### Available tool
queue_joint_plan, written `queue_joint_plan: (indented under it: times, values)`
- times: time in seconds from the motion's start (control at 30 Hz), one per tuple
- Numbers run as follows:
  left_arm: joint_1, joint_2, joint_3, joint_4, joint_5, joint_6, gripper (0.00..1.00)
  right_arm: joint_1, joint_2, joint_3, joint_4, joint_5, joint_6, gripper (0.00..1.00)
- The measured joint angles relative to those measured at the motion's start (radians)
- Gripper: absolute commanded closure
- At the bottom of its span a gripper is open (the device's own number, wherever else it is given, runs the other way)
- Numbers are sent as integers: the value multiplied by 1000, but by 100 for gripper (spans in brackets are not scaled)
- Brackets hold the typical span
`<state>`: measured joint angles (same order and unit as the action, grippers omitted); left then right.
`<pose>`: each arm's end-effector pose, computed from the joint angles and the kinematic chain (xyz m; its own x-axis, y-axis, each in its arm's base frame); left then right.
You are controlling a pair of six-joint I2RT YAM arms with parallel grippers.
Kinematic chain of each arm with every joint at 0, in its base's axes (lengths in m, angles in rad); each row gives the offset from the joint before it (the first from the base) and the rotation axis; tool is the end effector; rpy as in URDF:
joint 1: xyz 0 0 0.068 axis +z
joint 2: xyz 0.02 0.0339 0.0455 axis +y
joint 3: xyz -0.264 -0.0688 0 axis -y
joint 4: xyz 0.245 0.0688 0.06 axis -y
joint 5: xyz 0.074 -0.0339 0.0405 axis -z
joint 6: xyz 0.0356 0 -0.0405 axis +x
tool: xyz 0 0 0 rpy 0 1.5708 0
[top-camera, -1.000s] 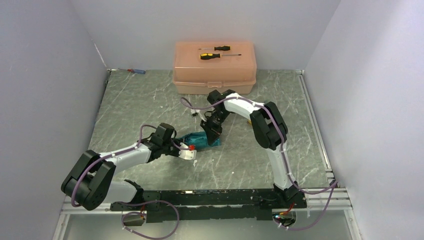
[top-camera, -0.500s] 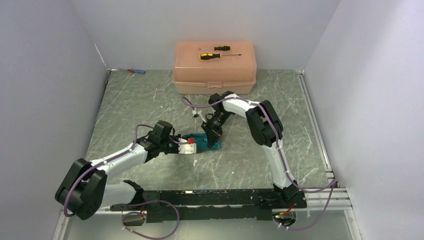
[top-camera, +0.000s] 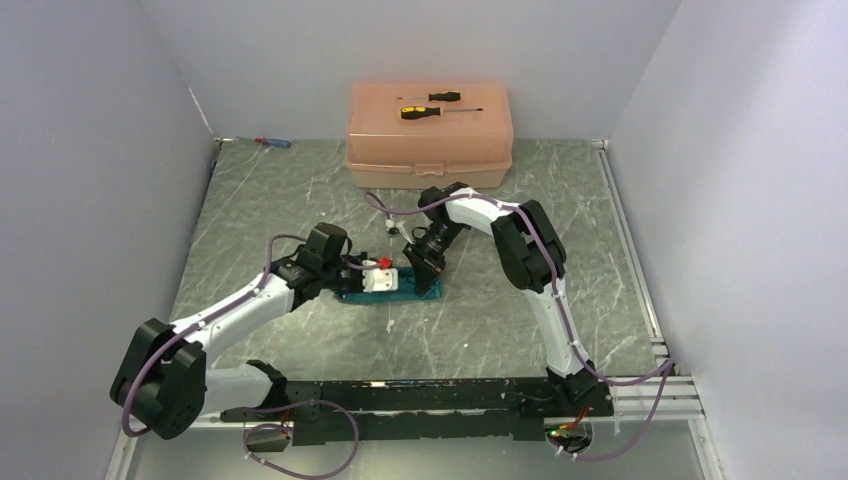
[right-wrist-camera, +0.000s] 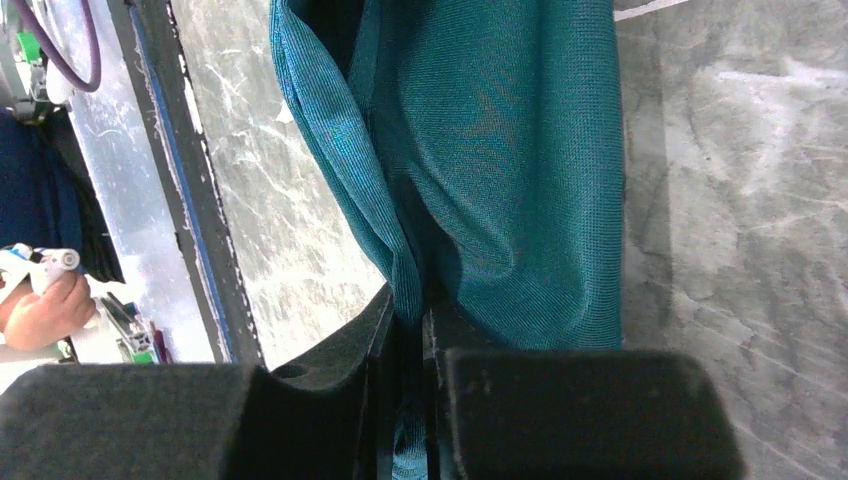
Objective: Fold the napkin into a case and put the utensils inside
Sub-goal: Fold the 2/3-rectangle-folded napkin at the center of the board.
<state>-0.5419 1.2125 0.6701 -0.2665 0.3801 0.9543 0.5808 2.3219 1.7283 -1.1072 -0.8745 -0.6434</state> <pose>0.2006 -0.1362 0.2082 0.2114 0.7571 -0.6181 0.9095 0.0791 0.4080 0.3397 0.2556 0.1231 -0.5020 -0.7897 -0.3527 -0.7123 0.1463 0.6864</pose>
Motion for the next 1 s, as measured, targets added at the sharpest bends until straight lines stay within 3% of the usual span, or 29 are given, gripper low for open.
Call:
queue_joint_plan:
  times: [0.37,0.63,1.0]
  values:
    - [-64,71,-6,-45,158,154,84,-6,5,2,0,-11,15,89]
    - [-71,207,-11,66,119,205,88,-11,10,3,-2,-27,17,90]
    - [-74,239,-33,211,31,204,91,-22,10,3,-2,-54,-4,90]
